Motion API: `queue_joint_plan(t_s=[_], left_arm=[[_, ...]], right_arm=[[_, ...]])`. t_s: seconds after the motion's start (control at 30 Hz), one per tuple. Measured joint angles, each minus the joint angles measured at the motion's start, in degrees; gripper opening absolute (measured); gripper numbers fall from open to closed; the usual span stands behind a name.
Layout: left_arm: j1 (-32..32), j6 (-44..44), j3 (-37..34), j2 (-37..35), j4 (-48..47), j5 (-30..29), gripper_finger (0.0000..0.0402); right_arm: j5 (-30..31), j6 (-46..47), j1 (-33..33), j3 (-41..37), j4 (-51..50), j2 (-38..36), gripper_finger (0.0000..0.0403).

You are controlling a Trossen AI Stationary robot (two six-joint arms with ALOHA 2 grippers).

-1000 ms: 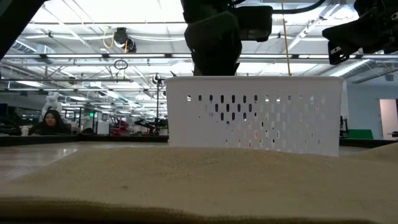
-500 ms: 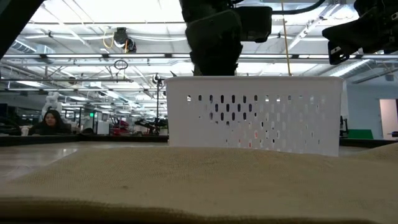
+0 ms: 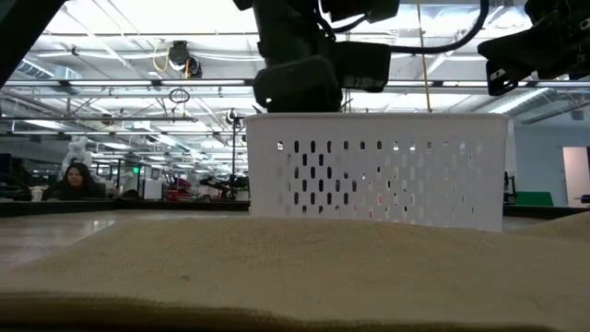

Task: Pick and placing Produce into tupperware
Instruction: Put the purple grapes into the white bin

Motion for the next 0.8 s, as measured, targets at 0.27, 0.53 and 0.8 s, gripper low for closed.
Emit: queue_joint_plan(t_s=[0.27,0.53,0.8], left_arm=[[0.4,0.0,-2.0,0.0,3.0,1.3,0.0212],[1.1,0.4,-2.9,0.0,4.2,4.1,0.0212],[1.0,1.1,-2.9,0.0,5.5,4.3,0.0212]], right_arm=[[0.0,0.0,0.0,0.0,0.0,0.0,0.0],[0.0,0.0,0.0,0.0,0.0,0.2,0.0],[0.0,0.0,0.0,0.0,0.0,0.2,0.0]])
